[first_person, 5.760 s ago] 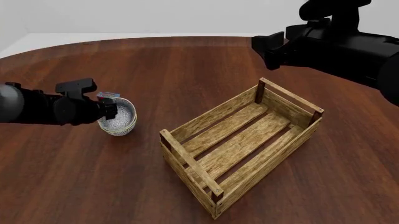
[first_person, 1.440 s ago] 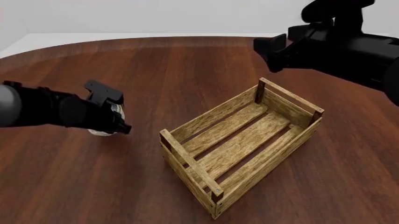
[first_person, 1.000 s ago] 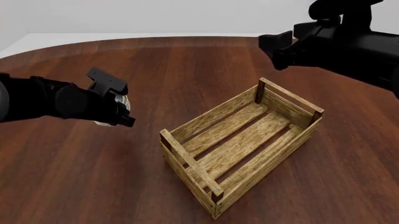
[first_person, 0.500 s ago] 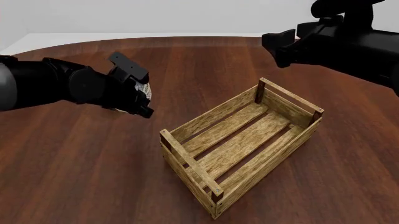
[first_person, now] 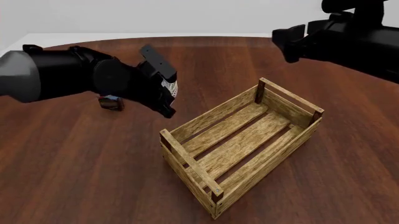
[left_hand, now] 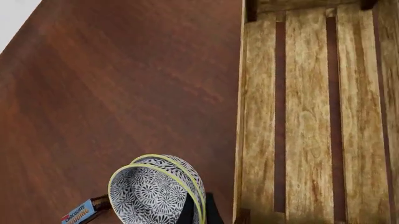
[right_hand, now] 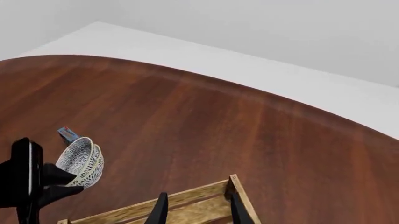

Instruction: Stack the right bowl on the left bowl and place them in the tray.

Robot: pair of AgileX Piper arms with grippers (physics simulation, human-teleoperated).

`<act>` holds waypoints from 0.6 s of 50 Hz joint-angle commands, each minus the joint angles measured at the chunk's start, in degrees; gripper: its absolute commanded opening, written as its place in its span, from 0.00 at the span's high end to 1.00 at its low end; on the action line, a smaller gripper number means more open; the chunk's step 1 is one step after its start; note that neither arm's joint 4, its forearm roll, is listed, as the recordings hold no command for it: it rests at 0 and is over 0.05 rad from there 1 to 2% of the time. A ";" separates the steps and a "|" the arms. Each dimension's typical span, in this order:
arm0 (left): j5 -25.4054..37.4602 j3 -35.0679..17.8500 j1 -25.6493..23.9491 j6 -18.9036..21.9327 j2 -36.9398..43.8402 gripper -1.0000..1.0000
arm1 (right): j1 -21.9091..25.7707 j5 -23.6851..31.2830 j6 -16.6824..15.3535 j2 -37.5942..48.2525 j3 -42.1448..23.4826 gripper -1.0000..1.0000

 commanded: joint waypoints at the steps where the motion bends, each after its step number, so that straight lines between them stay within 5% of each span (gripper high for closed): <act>1: 1.01 -4.74 -2.75 -1.80 0.46 1.00 | -1.55 0.07 0.34 0.25 -0.34 0.00; 30: 0.91 -10.61 -10.67 1.49 8.13 1.00 | -4.47 1.42 0.97 0.29 -1.41 0.00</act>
